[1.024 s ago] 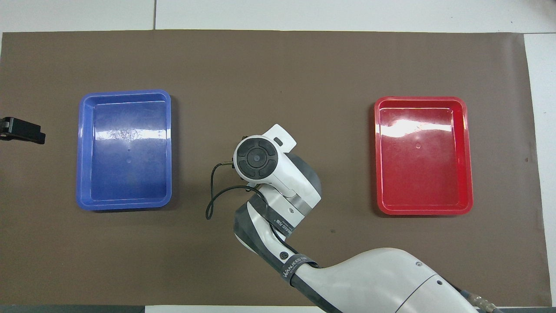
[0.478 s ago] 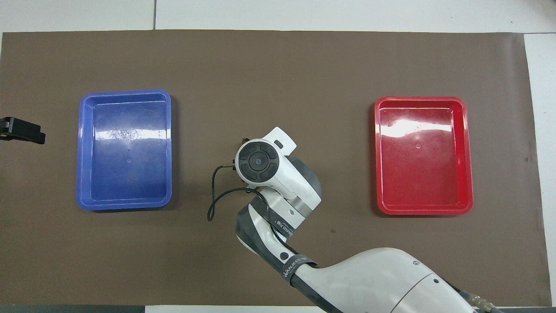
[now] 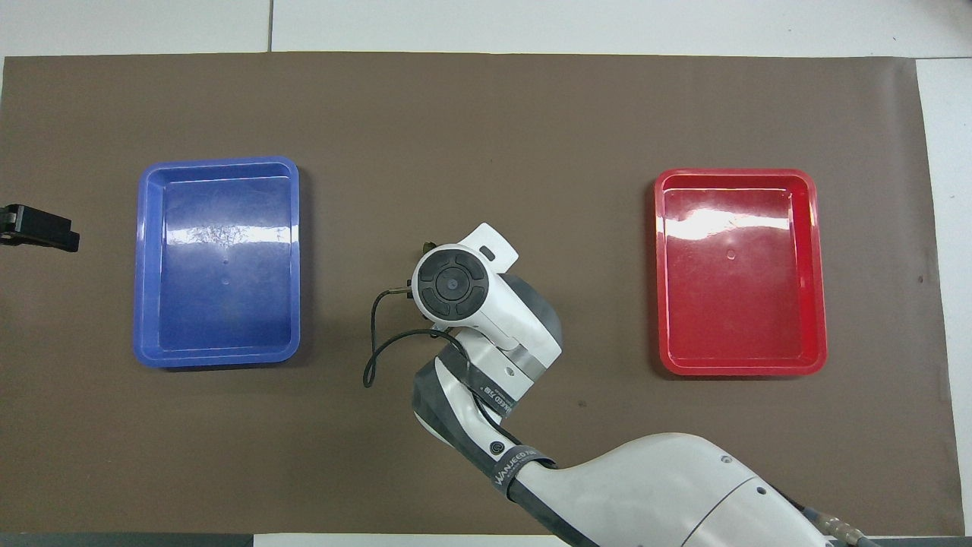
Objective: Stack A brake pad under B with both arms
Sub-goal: 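Lower the curved pad onto the small pad with the right gripper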
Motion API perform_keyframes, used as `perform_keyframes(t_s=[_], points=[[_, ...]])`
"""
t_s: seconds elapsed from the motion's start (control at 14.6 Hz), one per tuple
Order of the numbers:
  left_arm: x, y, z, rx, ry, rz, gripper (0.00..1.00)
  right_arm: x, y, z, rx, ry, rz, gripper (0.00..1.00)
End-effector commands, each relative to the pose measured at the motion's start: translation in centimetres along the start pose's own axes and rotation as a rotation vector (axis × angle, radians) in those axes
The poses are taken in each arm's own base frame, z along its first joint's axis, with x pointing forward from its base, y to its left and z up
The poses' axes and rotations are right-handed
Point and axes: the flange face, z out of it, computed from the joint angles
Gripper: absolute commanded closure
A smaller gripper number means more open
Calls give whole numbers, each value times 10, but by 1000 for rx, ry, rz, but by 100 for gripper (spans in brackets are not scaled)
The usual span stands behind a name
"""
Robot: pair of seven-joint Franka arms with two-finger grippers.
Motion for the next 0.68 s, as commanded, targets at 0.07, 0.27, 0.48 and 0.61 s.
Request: perform_keyframes(t_s=[0.07, 0.27, 0.48, 0.61], points=[[-1, -2, -2, 1, -8, 10, 1, -2, -2, -4, 10, 28, -2, 91], [-1, -2, -2, 1, -8, 10, 1, -2, -2, -4, 10, 28, -2, 90], [-1, -2, -1, 1, -10, 11, 1, -2, -2, -4, 10, 28, -2, 90], [-1, -2, -1, 1, -10, 11, 1, -3, -4, -4, 20, 35, -2, 86]])
